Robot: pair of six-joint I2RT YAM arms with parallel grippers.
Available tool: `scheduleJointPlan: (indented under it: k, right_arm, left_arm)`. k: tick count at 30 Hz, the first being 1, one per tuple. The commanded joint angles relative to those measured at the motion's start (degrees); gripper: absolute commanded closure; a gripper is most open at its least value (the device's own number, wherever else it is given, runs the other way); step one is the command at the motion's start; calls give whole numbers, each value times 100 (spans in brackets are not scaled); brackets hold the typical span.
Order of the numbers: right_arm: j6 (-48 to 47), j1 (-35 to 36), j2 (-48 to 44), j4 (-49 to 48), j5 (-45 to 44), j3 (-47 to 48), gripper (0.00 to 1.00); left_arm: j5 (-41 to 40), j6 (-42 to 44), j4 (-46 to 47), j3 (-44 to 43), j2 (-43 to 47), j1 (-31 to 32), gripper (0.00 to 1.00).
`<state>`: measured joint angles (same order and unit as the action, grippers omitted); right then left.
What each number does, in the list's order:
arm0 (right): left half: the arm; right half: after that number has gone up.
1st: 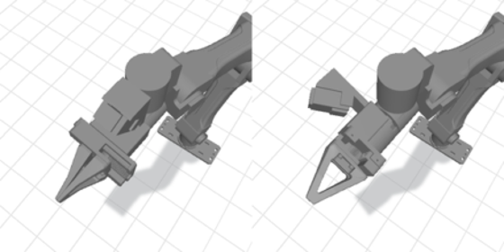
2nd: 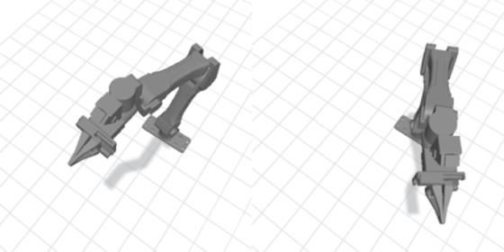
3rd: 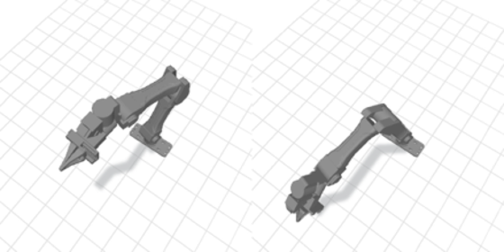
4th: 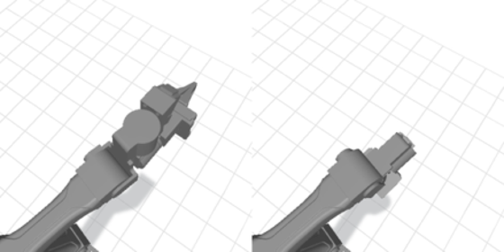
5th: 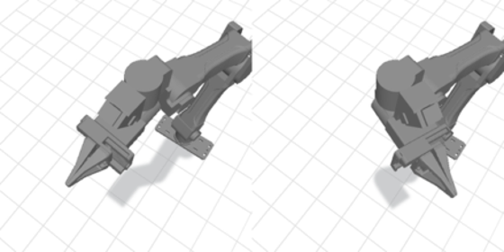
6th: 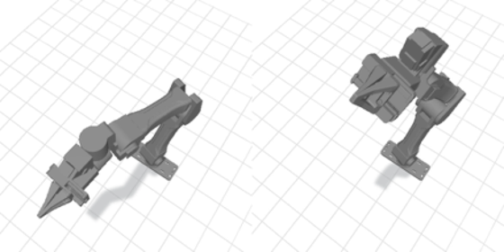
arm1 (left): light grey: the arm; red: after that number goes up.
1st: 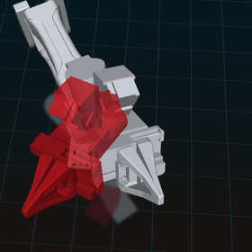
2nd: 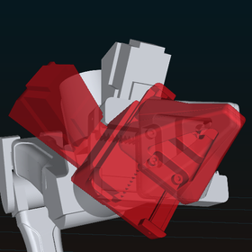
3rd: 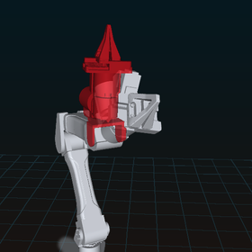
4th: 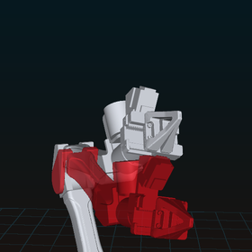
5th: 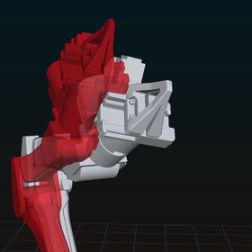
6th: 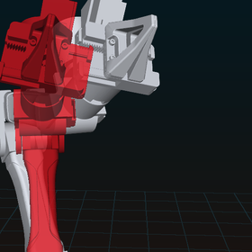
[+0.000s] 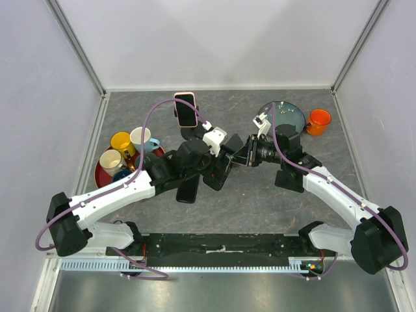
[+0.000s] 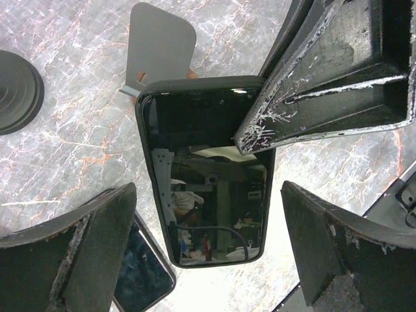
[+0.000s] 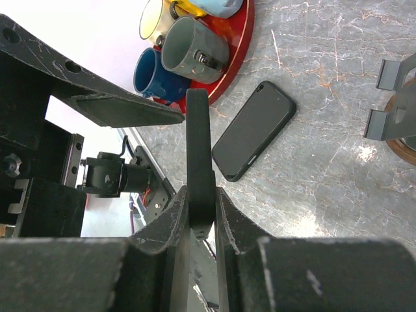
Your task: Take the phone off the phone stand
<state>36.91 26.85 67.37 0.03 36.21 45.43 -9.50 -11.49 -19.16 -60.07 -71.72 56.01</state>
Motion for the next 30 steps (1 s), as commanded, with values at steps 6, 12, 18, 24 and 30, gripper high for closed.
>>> scheduleJointPlan:
  k: [6, 12, 18, 24, 30]
  right_arm:
    - [168, 31, -58, -566, 176, 106, 100]
    - [168, 66, 4, -557, 176, 98, 100]
    - [177, 83, 21, -557, 185, 124, 100]
    - [185, 92, 56, -557, 194, 124, 100]
    - [203, 101, 57, -548, 132, 107, 98]
  left_arm:
    - [-97, -214, 52, -83, -157, 24, 0]
    - [97, -266, 53, -145, -254, 24, 0]
    - [62, -381, 52, -162, -404, 33, 0]
    - [-201, -495, 0, -198, -536, 42, 0]
    - [-316, -495, -35, -206, -580, 103, 12]
